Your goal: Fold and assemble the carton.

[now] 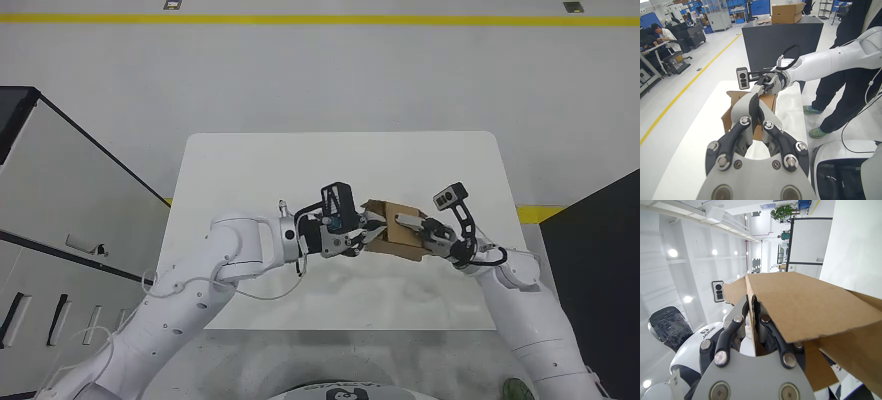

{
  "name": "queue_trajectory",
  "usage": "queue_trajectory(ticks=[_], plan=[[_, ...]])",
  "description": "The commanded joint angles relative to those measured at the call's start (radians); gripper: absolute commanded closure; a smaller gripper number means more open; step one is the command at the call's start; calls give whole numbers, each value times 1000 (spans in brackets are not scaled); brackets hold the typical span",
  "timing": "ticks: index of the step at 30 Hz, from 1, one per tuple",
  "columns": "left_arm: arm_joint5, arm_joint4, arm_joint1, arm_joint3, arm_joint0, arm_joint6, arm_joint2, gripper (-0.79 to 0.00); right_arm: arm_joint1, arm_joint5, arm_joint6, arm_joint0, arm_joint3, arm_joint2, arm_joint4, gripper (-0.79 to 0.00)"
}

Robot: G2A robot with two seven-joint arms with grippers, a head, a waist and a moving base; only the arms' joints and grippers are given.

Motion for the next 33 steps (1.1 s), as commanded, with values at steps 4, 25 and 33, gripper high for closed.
queue_trajectory(ticks=[4,25,33], plan=[[3,9,-8,-5,-26,-35,31,0,3,0,-8,3,-4,-7,-54,0],[25,11,6,-41,29,-32,-67,0,0,-8,8,3,43,38,165,0],[19,-1,-2,-35,26,-14,-31,0,-5,-3,17,4,30,22,185,0]])
